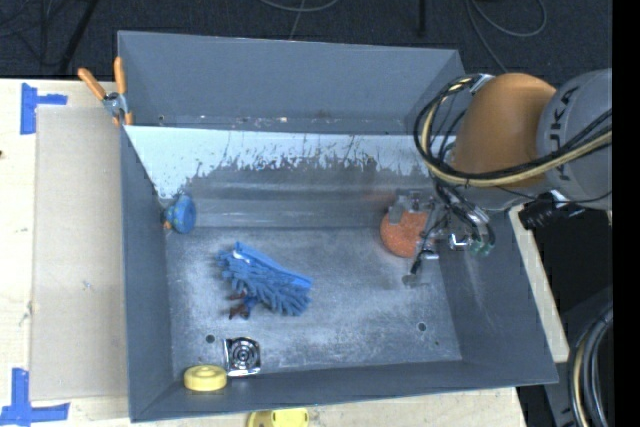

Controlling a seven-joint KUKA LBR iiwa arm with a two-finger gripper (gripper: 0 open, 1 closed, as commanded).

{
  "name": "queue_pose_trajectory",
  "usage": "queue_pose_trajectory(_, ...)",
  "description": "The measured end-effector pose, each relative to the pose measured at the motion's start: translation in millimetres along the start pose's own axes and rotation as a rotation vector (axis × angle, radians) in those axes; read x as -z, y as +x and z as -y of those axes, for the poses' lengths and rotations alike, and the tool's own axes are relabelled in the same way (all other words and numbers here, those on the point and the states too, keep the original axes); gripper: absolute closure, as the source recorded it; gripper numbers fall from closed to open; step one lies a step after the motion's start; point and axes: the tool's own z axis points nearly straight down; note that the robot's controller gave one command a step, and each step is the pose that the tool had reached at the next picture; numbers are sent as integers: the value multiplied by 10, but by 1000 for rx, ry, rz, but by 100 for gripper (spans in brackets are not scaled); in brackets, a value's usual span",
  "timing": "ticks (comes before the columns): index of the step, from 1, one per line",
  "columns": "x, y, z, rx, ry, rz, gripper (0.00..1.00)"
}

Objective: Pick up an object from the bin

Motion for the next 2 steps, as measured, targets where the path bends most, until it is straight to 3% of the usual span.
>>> queue_pose_trajectory(1, -342, -15, 15, -49, -4, -12, 0)
queue_pose_trajectory(2, -434, -202, 300, -94, -4, -9, 0)
